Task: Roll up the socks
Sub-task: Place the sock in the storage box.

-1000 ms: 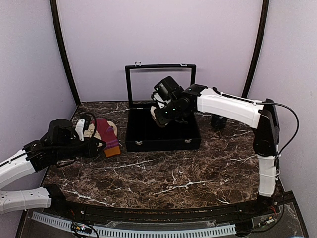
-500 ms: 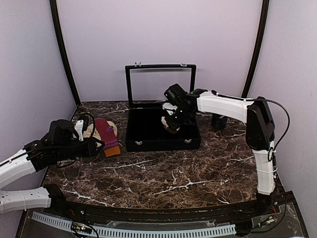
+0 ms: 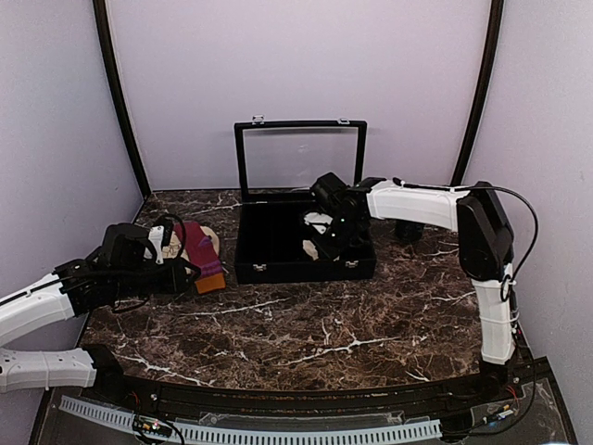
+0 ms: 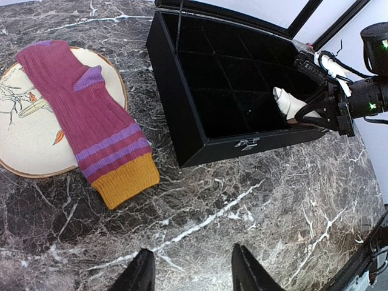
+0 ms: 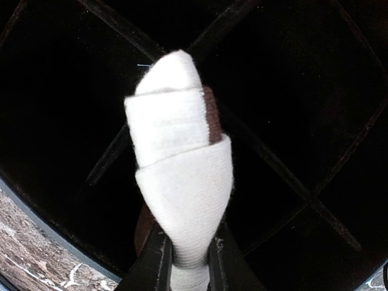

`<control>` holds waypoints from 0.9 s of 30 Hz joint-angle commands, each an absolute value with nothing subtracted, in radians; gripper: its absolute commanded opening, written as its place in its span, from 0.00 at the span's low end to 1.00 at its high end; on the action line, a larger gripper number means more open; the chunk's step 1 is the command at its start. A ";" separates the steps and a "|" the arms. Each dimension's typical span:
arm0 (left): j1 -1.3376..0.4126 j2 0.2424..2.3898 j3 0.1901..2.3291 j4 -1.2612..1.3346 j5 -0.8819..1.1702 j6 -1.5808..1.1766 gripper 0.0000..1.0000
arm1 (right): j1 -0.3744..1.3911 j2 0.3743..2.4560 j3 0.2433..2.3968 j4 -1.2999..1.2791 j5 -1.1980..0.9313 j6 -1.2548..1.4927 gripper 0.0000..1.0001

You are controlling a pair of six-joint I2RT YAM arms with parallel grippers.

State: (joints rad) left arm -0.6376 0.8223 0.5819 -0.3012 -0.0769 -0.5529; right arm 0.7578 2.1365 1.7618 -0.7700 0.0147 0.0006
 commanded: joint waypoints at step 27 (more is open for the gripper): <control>-0.634 0.886 0.616 -0.264 -0.103 -0.555 0.45 | 0.691 2.439 2.135 -1.017 -0.072 -0.052 0.00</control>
State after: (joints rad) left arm -0.6376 0.8803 0.5884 -0.2852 -0.0914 -0.5449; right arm 0.7021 2.3966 2.1017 -1.0210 -0.0673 -0.0422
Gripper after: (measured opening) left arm 0.451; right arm 0.124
